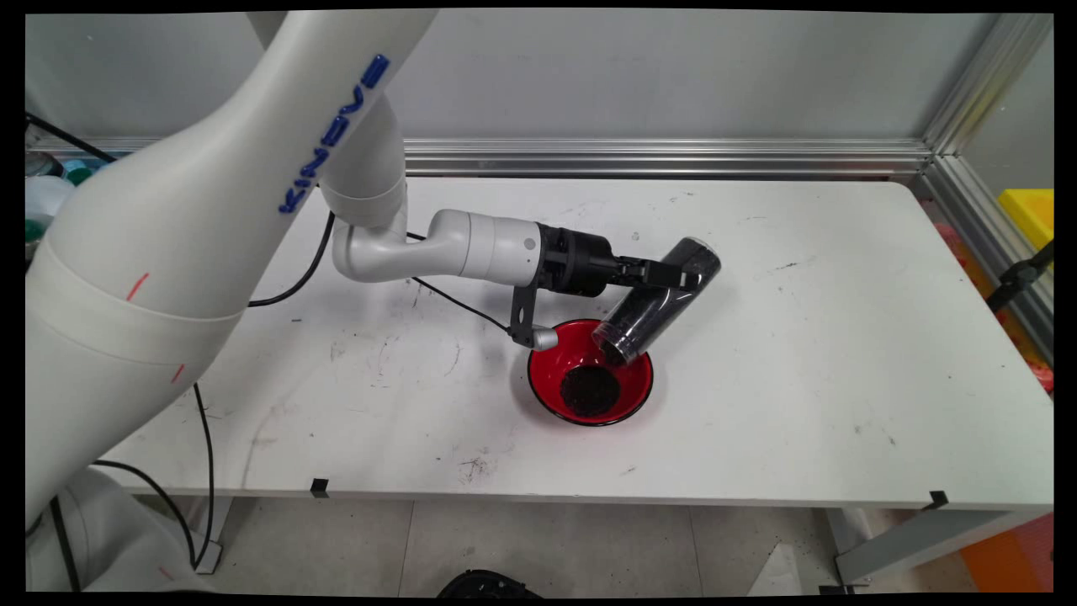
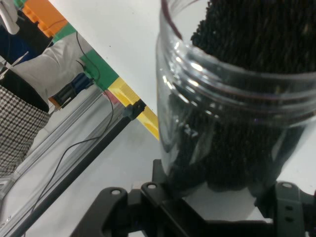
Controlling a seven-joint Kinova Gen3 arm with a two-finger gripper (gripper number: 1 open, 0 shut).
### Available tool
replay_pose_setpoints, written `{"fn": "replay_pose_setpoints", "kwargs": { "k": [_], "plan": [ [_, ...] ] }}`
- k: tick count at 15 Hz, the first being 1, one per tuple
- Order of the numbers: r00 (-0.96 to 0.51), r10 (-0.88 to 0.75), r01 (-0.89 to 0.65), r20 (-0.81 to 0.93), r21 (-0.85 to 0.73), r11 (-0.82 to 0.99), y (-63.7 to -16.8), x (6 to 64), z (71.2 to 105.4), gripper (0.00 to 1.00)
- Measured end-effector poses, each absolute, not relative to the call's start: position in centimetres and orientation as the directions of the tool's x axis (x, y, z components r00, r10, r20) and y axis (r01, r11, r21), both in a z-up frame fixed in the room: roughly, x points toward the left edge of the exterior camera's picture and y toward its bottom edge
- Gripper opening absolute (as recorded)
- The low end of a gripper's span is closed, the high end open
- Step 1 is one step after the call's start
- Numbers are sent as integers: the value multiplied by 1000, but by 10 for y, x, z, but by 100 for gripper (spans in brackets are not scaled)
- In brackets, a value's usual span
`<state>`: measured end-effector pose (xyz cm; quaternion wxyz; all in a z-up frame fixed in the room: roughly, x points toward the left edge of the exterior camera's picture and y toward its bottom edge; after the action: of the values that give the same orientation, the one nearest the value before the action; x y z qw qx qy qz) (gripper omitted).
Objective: Pour the black seasoning powder in the red bowl
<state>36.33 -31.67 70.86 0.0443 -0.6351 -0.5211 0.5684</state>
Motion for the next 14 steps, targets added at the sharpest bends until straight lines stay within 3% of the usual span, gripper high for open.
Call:
{"fn": "replay_pose_setpoints", "kwargs": {
  "k": [14],
  "plan": [
    [-194, 702, 606, -686, -646, -464, -308, 368, 719, 0]
  ]
}}
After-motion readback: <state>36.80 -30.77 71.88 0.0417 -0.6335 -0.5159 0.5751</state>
